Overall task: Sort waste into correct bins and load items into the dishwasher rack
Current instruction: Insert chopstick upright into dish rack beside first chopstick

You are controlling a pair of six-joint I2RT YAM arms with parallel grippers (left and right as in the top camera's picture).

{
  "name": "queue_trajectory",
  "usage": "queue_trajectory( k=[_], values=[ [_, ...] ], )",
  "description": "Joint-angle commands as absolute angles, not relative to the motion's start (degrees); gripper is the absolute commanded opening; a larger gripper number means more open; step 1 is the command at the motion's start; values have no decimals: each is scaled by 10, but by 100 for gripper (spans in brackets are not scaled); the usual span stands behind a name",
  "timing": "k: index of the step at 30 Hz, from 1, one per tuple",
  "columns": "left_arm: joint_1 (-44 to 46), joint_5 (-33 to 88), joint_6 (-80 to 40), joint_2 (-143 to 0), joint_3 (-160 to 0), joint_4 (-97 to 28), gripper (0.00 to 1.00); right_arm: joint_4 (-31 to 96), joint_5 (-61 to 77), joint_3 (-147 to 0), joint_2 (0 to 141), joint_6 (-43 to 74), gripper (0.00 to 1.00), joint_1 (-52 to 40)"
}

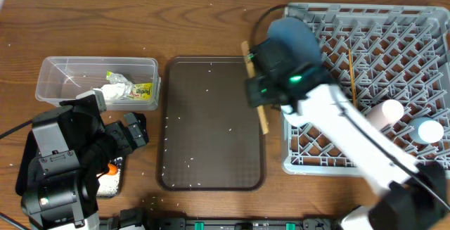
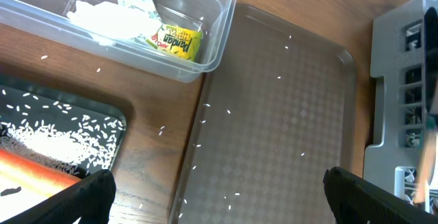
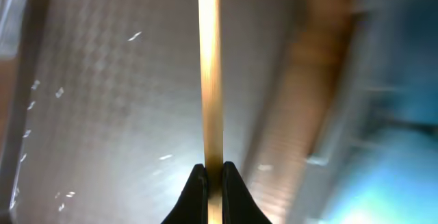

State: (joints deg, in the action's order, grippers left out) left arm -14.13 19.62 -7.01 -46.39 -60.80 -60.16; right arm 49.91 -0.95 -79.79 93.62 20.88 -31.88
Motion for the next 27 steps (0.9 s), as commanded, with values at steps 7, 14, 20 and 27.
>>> queue_trajectory(
  k=[7,14,20,27],
  values=[
    [-139,203,-60,-463,-620,-602,98,551,-45,-803,839,109,1,-51],
    [-139,203,-60,-463,-620,-602,98,550,-41,-798,905,39,1,54],
    [-139,203,-60,-463,-620,-602,98,530,-80,-798,982,29,1,52],
    [-139,203,-60,-463,-620,-602,98,494,-91,-798,1003,-31,1,52]
  ],
)
